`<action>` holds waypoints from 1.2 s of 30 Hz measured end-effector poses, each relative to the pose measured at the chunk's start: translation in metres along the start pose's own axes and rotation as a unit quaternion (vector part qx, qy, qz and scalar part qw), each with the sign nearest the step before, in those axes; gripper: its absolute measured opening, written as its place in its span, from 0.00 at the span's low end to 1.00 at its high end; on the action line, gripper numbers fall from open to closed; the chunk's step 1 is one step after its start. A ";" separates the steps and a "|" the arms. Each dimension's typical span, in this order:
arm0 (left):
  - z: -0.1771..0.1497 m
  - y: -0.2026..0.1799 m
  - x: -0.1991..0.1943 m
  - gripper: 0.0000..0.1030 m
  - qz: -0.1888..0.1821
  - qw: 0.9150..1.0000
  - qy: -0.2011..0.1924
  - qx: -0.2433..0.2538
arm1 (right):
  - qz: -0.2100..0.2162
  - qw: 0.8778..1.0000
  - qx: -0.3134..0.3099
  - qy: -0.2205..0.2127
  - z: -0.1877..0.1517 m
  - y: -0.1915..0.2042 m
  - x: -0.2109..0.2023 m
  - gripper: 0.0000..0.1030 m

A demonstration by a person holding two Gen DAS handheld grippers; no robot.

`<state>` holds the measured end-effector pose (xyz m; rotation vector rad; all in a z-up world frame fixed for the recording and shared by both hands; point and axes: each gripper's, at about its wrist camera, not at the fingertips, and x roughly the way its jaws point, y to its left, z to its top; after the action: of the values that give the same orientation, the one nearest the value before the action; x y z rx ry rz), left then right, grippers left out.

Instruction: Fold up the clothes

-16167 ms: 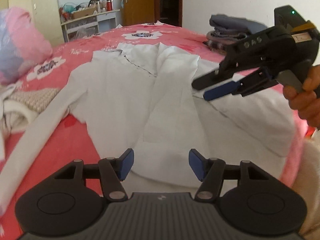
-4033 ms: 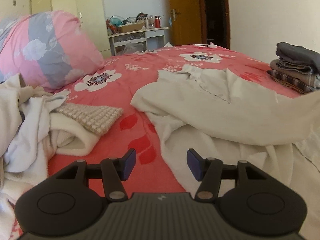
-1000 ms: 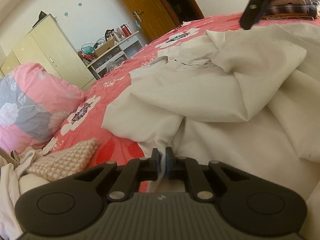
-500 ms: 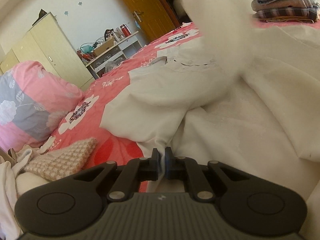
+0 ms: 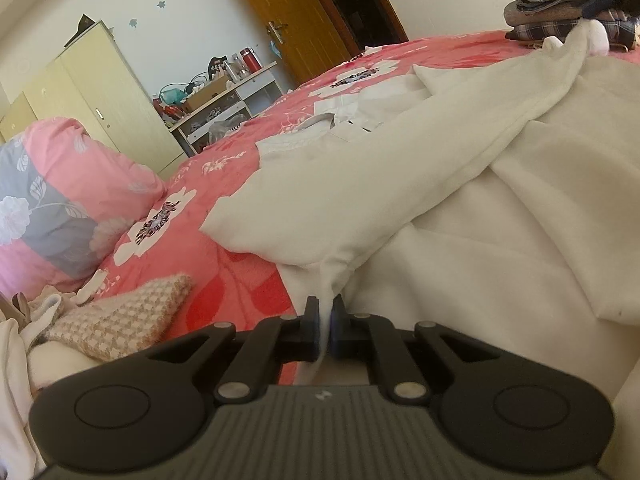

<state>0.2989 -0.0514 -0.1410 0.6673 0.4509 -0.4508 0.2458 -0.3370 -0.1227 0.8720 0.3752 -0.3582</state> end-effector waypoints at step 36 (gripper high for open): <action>-0.011 0.056 0.009 0.03 0.034 0.991 0.053 -0.120 | 0.082 0.695 -0.707 0.104 -0.176 0.172 -0.005 0.02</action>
<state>0.3335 -0.0074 -0.1264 0.4731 0.5714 -0.2913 0.2885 -0.0950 -0.1086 -0.6117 0.6265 0.2556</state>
